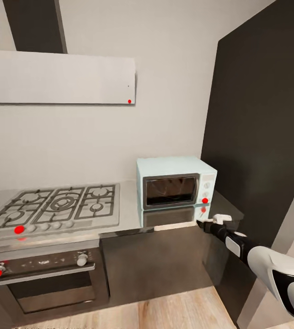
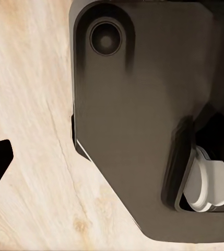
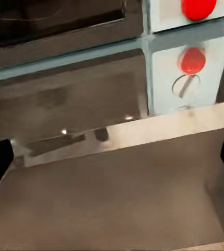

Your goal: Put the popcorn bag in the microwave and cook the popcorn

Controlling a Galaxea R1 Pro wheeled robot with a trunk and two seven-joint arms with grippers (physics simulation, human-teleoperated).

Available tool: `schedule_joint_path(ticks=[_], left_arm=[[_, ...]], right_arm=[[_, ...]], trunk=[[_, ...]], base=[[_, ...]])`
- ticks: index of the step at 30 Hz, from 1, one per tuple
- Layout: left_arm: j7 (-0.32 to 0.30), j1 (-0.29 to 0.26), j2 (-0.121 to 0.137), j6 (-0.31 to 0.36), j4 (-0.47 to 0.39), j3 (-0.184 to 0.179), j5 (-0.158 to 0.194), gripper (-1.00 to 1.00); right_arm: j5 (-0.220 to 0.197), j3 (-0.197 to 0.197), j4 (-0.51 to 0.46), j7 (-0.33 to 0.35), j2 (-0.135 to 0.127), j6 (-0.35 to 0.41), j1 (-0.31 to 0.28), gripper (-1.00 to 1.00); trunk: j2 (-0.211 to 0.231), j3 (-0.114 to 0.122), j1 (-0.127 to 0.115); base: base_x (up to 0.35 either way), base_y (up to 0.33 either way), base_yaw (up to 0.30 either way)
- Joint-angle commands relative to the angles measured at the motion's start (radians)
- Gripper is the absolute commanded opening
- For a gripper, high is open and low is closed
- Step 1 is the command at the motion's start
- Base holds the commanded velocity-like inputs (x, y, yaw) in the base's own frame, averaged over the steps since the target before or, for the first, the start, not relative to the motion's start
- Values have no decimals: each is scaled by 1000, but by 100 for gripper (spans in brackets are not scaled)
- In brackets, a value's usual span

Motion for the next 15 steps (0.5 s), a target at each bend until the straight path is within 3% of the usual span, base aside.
schedule_joint_path(ticks=[1, 5, 15], left_arm=[[-3, 0, 0, 6, -2, 3, 2, 100], [-2, 0, 0, 6, -2, 3, 2, 100], [1, 0, -1, 5, -2, 3, 2, 100]], right_arm=[[8, -8, 2, 3, -1, -20, 0, 100], [8, -8, 2, 4, -17, -35, 0, 100], [7, -7, 2, 3, -29, -37, 0, 100]], trunk=[[-1, -1, 0], [-1, -2, 0], [-1, -2, 0]], base=[[209, -167, 251], [232, -205, 184], [232, -222, 11]])
